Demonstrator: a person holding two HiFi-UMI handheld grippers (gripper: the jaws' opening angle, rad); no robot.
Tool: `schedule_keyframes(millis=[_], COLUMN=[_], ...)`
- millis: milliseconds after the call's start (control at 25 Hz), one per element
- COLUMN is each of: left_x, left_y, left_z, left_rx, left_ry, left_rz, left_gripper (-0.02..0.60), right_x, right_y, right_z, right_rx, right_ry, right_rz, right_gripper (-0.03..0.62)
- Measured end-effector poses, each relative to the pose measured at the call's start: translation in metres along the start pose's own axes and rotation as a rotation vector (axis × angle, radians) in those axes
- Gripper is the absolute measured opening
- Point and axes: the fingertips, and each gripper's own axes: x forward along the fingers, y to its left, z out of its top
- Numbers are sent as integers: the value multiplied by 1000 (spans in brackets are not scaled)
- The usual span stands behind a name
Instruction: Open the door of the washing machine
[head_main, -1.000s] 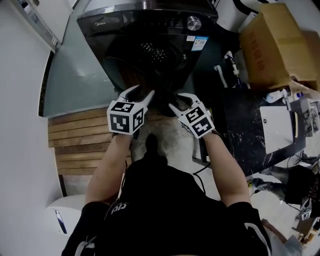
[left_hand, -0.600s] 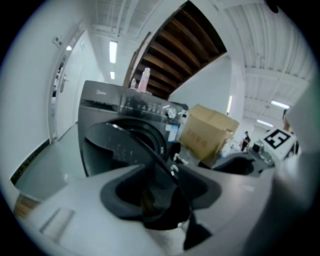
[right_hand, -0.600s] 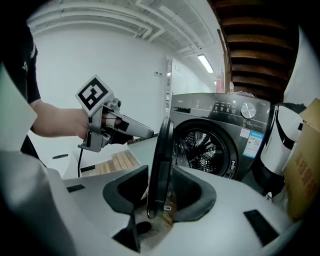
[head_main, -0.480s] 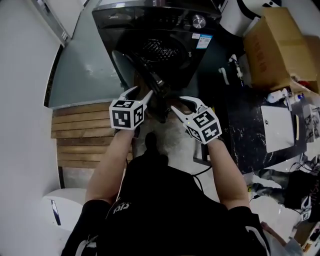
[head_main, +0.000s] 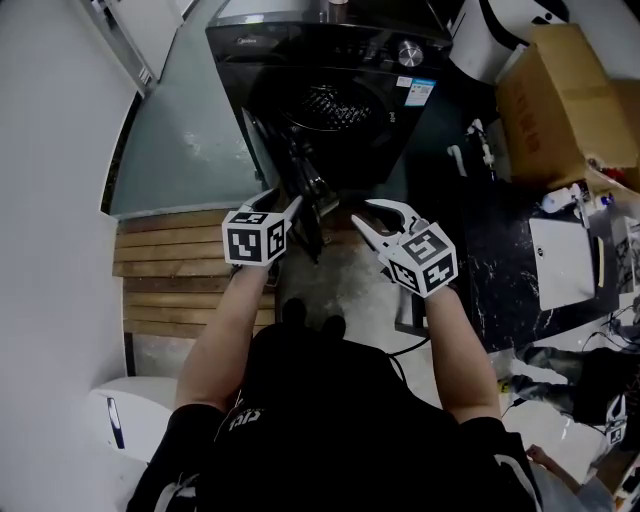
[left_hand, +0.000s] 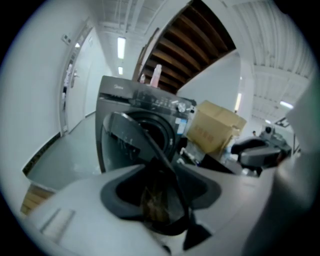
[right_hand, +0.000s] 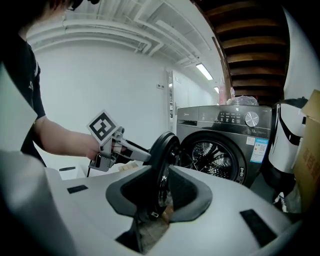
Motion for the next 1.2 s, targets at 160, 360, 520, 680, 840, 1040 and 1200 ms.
schedule_keyframes(millis=[160,360,520,680,840,1040,1200], left_x=[-12,-32,-49,-70,-77,-77,-79], left_y=[14,29,39,59,75,90,110], left_z=[-7,-9,-13,-2,13,23,21], left_rx=[1,60,94,91,84,130,173], left_ry=[4,17,31,-6,-23,-28,-20], left_rz=[17,89,128,188,201,241,278], left_gripper=[221,218,183,137,147,152,150], right_x=[8,23,36,50,59,64,68], right_y=[10,24,34,42,46,42,35], right_z=[12,21,28,38,47,53,53], right_rx=[-2,-14,-29,-45,-54,-46,-15], right_ry=[-17,-15,-14,-19,-25,-26,-21], right_rz=[22,62,91,113,118,97,72], right_gripper=[89,86,86,84,84,84,83])
